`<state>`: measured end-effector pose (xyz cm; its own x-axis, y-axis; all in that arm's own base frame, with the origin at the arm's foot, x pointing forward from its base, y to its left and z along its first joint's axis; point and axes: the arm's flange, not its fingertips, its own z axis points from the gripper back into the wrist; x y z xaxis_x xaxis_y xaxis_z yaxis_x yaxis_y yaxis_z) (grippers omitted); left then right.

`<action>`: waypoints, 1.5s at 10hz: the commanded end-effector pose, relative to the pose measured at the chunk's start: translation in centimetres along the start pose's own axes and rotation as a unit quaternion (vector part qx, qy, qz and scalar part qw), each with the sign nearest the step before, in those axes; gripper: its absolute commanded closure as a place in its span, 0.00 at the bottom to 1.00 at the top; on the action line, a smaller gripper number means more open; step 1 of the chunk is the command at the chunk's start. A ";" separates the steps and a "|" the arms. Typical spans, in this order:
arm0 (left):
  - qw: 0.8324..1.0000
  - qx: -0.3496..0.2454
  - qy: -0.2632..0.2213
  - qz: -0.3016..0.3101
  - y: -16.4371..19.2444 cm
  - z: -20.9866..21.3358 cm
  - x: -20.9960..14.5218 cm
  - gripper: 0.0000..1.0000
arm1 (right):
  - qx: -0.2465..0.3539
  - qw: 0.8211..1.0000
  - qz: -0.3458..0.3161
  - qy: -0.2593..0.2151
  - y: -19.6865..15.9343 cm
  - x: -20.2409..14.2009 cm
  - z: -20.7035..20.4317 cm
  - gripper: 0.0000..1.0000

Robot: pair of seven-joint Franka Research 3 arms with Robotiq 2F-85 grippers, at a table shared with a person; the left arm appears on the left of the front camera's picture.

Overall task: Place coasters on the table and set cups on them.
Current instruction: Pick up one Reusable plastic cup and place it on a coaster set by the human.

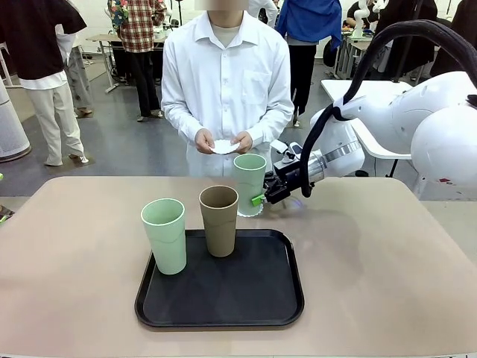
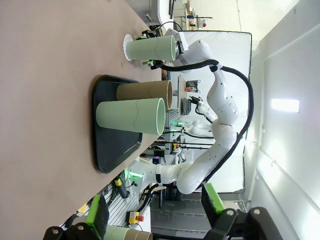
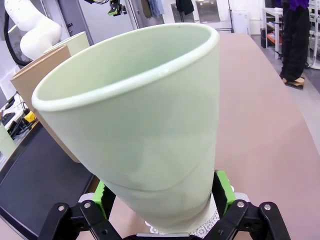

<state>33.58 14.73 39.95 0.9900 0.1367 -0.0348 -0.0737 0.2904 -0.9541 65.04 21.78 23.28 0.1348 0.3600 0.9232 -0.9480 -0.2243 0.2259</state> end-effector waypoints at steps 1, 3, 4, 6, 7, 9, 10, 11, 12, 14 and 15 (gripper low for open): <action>1.000 -0.007 -0.003 -0.002 -0.1 0.1 0.0 0.00 | 0.015 1.000 -0.012 0.015 -0.4 0.1 0.6 0.00; 1.000 -0.007 -0.003 -0.002 -0.1 0.1 0.0 0.00 | 0.015 1.000 -0.015 0.016 -0.2 -0.2 1.0 0.00; 1.000 -0.007 -0.003 -0.002 -0.1 0.1 0.0 0.00 | 0.015 1.000 -0.016 0.016 0.0 -0.2 1.2 0.00; 1.000 -0.007 -0.003 -0.002 -0.1 0.1 0.0 0.00 | 0.013 1.000 -0.020 0.018 0.3 -0.4 1.7 0.00; 1.000 -0.007 -0.003 -0.002 -0.1 0.1 0.0 0.00 | 0.008 0.999 -0.024 0.021 0.5 -0.5 2.1 0.00; 1.000 -0.007 -0.003 -0.002 -0.1 0.1 0.0 0.00 | -0.007 0.998 -0.050 0.047 1.7 -0.7 3.5 0.00; 1.000 -0.007 -0.003 -0.002 -0.1 0.1 0.0 0.00 | -0.021 0.995 -0.062 0.074 3.1 0.1 4.7 0.00; 1.000 -0.007 -0.003 -0.002 -0.1 0.1 0.0 0.00 | -0.025 0.993 -0.079 0.084 4.8 1.3 6.1 0.00; 1.000 -0.007 -0.003 -0.002 -0.1 0.1 0.0 0.00 | -0.035 0.990 -0.097 0.101 7.1 2.8 7.6 0.00; 1.000 -0.007 -0.003 -0.002 -0.1 0.1 0.0 0.00 | -0.034 0.976 -0.167 0.135 10.6 5.9 9.2 0.00; 1.000 -0.007 -0.003 -0.002 -0.1 0.1 0.0 0.00 | -0.061 0.958 -0.221 0.172 12.5 8.2 9.3 0.00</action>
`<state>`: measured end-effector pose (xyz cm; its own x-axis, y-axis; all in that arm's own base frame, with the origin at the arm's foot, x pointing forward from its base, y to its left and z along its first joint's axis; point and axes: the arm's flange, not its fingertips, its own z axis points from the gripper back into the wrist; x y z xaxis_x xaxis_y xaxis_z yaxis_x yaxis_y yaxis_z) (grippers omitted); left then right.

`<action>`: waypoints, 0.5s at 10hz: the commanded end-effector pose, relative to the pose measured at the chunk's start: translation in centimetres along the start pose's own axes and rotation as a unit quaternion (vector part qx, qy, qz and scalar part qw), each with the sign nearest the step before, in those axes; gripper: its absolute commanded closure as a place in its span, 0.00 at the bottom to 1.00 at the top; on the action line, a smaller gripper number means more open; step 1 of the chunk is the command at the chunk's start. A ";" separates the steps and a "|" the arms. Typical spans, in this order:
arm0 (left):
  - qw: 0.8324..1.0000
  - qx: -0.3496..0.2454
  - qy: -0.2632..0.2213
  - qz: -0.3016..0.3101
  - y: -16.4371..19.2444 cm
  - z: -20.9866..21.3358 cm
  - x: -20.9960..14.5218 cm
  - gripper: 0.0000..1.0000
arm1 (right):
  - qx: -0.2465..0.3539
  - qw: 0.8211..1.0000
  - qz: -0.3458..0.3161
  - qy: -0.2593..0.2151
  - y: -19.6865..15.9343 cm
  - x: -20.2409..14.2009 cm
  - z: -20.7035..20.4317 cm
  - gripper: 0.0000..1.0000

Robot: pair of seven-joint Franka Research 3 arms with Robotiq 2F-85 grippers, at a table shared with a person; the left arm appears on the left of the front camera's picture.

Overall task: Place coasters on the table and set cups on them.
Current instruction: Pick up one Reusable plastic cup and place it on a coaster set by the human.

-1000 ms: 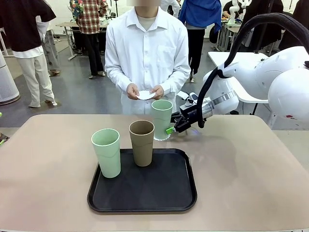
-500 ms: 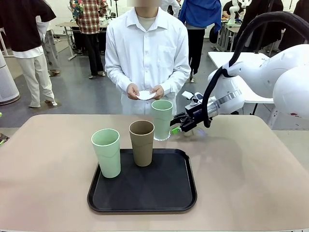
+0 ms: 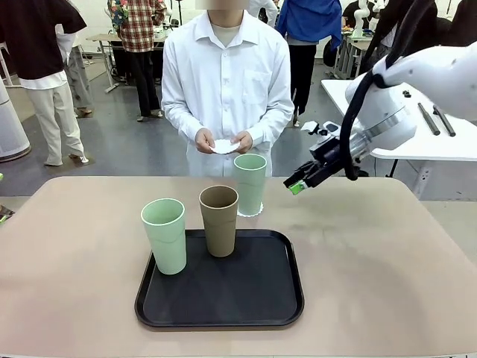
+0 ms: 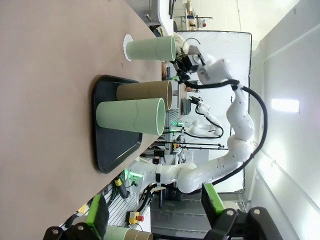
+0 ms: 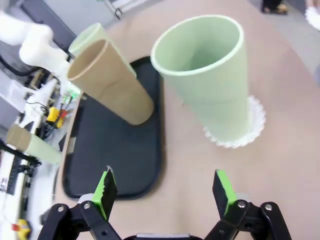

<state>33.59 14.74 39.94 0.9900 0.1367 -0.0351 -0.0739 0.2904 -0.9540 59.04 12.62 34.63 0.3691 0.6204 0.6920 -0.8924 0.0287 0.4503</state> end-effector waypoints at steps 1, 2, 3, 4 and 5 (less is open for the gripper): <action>1.000 -0.007 -0.003 -0.002 -0.2 0.1 -0.1 0.00 | -0.050 0.989 -0.122 0.073 4.9 2.6 0.1 0.00; 1.000 -0.007 -0.003 -0.002 -0.2 0.1 -0.1 0.00 | -0.094 0.979 -0.154 0.093 6.8 4.3 0.0 0.00; 1.000 -0.007 -0.003 -0.002 -0.2 0.1 -0.1 0.00 | -0.136 0.965 -0.190 0.118 8.6 5.9 -0.2 0.00; 1.000 -0.007 -0.003 -0.002 -0.2 0.1 -0.1 0.00 | -0.169 0.952 -0.210 0.147 10.2 7.7 -0.2 0.00; 1.000 -0.007 -0.003 -0.002 -0.2 0.1 -0.1 0.00 | -0.193 0.943 -0.224 0.155 11.3 9.3 0.0 0.00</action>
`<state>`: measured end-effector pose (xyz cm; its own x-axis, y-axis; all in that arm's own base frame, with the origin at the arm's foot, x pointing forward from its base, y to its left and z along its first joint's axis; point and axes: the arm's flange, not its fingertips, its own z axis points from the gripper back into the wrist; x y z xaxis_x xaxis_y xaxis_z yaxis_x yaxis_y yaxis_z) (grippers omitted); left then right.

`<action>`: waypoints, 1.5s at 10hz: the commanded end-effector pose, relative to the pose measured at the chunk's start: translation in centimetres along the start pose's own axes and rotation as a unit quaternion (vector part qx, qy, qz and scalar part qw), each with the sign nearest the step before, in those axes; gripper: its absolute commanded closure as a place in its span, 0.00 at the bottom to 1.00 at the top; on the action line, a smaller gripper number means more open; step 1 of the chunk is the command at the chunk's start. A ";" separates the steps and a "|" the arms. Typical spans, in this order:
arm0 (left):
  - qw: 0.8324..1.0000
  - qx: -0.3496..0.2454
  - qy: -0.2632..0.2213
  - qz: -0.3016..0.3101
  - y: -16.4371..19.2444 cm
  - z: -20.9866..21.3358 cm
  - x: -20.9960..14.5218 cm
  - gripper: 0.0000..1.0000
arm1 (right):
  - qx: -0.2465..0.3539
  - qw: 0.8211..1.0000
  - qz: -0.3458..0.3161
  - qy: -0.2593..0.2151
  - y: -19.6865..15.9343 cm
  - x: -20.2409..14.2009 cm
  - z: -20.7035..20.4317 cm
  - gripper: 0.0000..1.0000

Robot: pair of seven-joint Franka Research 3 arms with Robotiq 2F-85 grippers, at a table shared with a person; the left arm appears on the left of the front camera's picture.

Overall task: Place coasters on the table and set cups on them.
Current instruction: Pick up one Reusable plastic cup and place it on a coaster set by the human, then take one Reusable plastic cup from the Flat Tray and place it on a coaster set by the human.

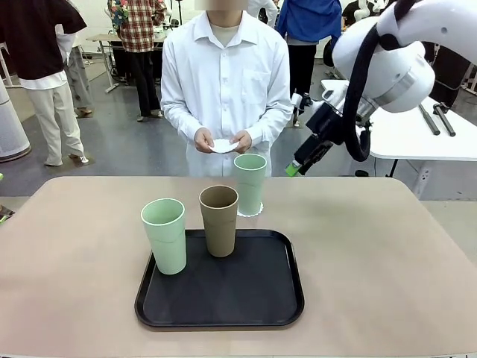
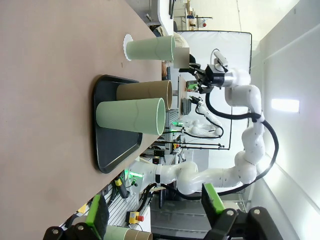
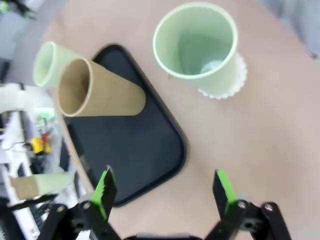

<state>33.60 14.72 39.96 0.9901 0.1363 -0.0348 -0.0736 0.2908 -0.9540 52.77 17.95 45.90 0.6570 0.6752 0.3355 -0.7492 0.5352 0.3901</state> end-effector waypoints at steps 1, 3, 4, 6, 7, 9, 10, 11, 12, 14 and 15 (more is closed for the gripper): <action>1.000 -0.007 -0.003 -0.002 -0.1 0.2 -0.1 0.00 | -0.039 0.997 -0.048 0.052 1.9 1.3 0.6 0.00; 1.000 -0.007 -0.003 -0.002 -0.1 0.2 -0.1 0.00 | -0.074 0.988 -0.101 0.089 3.4 3.5 2.1 0.00; 1.000 -0.007 -0.003 -0.002 -0.1 0.2 -0.1 0.00 | -0.077 0.985 -0.115 0.102 4.1 4.5 3.0 0.00; 1.000 -0.007 -0.003 -0.002 -0.1 0.2 -0.1 0.00 | -0.080 0.983 -0.126 0.104 4.6 5.1 4.5 0.00; 1.000 -0.007 -0.003 -0.002 -0.1 0.2 -0.1 0.00 | -0.084 0.987 -0.110 0.086 4.6 3.3 3.3 0.00; 1.000 -0.007 -0.003 -0.002 -0.1 0.2 -0.1 0.00 | -0.084 0.987 -0.110 0.086 4.6 3.3 3.3 0.00; 1.000 -0.007 -0.003 -0.002 -0.1 0.2 -0.1 0.00 | -0.084 0.987 -0.110 0.086 4.6 3.3 3.3 0.00; 1.000 -0.007 -0.003 -0.002 -0.1 0.2 -0.1 0.00 | -0.084 0.987 -0.110 0.086 4.6 3.3 3.3 0.00; 1.000 -0.007 -0.003 -0.002 -0.1 0.2 -0.1 0.00 | -0.084 0.987 -0.110 0.086 4.6 3.3 3.3 0.00; 1.000 -0.007 -0.003 -0.002 -0.1 0.2 -0.1 0.00 | -0.084 0.987 -0.110 0.086 4.6 3.3 3.3 0.00; 1.000 -0.007 -0.003 -0.002 -0.1 0.2 -0.1 0.00 | -0.084 0.987 -0.110 0.086 4.6 3.3 3.3 0.00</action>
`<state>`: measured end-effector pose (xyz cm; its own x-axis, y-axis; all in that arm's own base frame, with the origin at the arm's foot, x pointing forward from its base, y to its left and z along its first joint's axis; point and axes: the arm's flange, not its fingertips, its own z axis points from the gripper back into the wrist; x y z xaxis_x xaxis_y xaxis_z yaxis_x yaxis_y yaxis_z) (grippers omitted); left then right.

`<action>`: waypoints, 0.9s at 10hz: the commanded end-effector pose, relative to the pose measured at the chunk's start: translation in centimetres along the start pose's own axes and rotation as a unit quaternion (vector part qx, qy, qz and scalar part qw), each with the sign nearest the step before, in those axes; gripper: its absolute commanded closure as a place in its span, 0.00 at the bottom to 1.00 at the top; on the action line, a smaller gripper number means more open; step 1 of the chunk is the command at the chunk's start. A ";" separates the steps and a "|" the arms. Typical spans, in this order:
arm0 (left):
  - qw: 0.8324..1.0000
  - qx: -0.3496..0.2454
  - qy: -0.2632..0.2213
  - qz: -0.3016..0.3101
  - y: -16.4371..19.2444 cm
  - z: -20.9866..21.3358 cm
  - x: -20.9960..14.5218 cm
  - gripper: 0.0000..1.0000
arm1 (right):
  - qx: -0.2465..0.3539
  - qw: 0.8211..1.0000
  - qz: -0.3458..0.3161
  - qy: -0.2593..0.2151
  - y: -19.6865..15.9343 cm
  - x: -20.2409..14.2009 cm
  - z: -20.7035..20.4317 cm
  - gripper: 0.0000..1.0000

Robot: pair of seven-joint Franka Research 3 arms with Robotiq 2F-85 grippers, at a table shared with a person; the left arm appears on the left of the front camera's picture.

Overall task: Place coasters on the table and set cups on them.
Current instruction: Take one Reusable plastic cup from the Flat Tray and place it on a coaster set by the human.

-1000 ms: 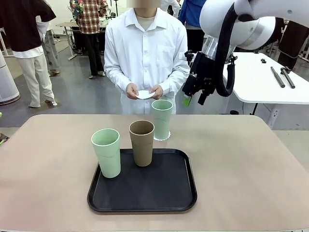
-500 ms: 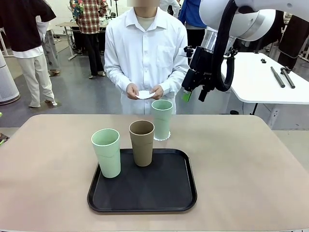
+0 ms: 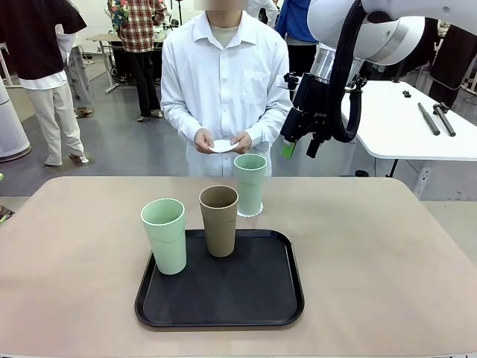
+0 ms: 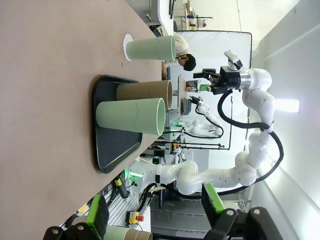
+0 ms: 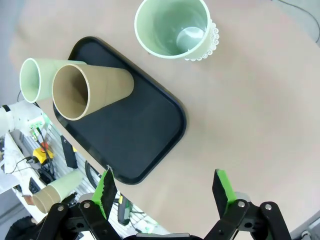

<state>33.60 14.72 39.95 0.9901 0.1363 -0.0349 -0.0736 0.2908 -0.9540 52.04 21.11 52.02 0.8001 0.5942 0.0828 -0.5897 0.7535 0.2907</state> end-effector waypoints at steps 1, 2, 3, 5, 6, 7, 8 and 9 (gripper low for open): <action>1.000 -0.007 -0.003 -0.002 -0.1 0.2 -0.1 0.00 | -0.003 1.000 0.008 -0.008 -0.1 -0.3 -0.4 0.00; 1.000 -0.007 -0.003 -0.002 -0.1 0.2 -0.1 0.00 | -0.003 1.000 0.008 -0.008 -0.1 -0.3 -0.4 0.00; 1.000 -0.007 -0.003 -0.002 -0.1 0.2 -0.1 0.00 | -0.003 1.000 0.008 -0.008 -0.1 -0.3 -0.4 0.00; 1.000 -0.007 -0.003 -0.002 -0.1 0.2 -0.1 0.00 | -0.003 1.000 0.008 -0.008 -0.1 -0.3 -0.4 0.00; 1.000 -0.007 -0.003 -0.002 -0.1 0.2 -0.1 0.00 | 0.000 1.000 0.000 0.000 0.0 0.0 0.0 0.00; 1.000 -0.007 -0.003 -0.002 -0.1 0.2 -0.1 0.00 | 0.011 1.000 -0.025 -0.013 0.2 -3.6 -0.2 0.00; 1.000 -0.007 -0.003 -0.002 -0.1 0.2 -0.1 0.00 | 0.022 0.997 -0.065 -0.038 -1.5 -6.5 0.1 0.00; 1.000 -0.007 -0.003 -0.002 -0.1 0.2 -0.1 0.00 | 0.051 0.991 -0.106 -0.059 -4.2 -8.8 0.5 0.00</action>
<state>33.59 14.74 39.94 0.9900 0.1367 -0.0351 -0.0740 0.2906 -0.9540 49.23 15.99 51.57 0.8713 0.4838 0.0818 -0.4794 0.8040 0.3517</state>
